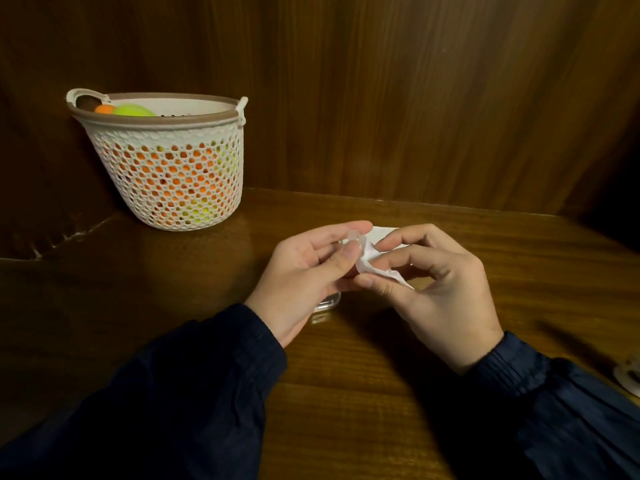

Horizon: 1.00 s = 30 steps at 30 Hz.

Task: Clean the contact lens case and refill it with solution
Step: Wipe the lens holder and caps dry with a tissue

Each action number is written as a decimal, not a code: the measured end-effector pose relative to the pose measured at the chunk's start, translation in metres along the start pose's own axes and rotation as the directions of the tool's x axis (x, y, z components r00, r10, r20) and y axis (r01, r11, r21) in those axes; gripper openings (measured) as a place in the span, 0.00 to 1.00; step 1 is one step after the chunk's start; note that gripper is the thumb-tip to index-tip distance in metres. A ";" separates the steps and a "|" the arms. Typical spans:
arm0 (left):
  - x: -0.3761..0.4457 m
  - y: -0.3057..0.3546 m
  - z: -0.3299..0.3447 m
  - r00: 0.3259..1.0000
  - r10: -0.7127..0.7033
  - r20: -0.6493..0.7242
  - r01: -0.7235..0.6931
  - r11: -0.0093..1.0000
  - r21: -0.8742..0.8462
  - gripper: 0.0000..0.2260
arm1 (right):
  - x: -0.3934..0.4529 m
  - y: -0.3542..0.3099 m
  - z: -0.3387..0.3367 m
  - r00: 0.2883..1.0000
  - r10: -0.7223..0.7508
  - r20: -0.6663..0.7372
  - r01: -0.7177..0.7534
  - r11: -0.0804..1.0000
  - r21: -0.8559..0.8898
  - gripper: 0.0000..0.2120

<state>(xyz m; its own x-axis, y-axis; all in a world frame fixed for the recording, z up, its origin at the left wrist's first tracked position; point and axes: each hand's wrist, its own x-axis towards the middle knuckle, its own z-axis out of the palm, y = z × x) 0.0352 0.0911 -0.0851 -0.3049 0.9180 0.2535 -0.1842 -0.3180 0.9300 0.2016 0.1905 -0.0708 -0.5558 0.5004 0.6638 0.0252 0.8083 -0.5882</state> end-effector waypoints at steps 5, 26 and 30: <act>0.001 0.000 0.000 1.000 0.009 -0.010 -0.010 1.000 -0.014 0.16 | -0.002 0.000 0.003 0.999 -0.022 -0.028 0.020 0.999 -0.040 0.10; -0.003 0.007 0.006 1.000 -0.022 -0.010 0.022 1.000 -0.012 0.15 | 0.009 0.013 -0.011 0.855 0.517 -0.031 -0.451 0.773 0.446 0.05; -0.004 0.007 0.007 1.000 -0.021 -0.017 0.022 0.997 0.073 0.17 | 0.007 0.013 -0.009 0.845 0.529 -0.076 -0.458 0.790 0.409 0.05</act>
<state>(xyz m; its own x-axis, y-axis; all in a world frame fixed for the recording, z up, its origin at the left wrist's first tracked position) 0.0420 0.0864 -0.0773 -0.3166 0.9203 0.2297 -0.1223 -0.2797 0.9523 0.2049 0.2073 -0.0695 -0.3935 0.8741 0.2848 -0.0655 0.2823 -0.9571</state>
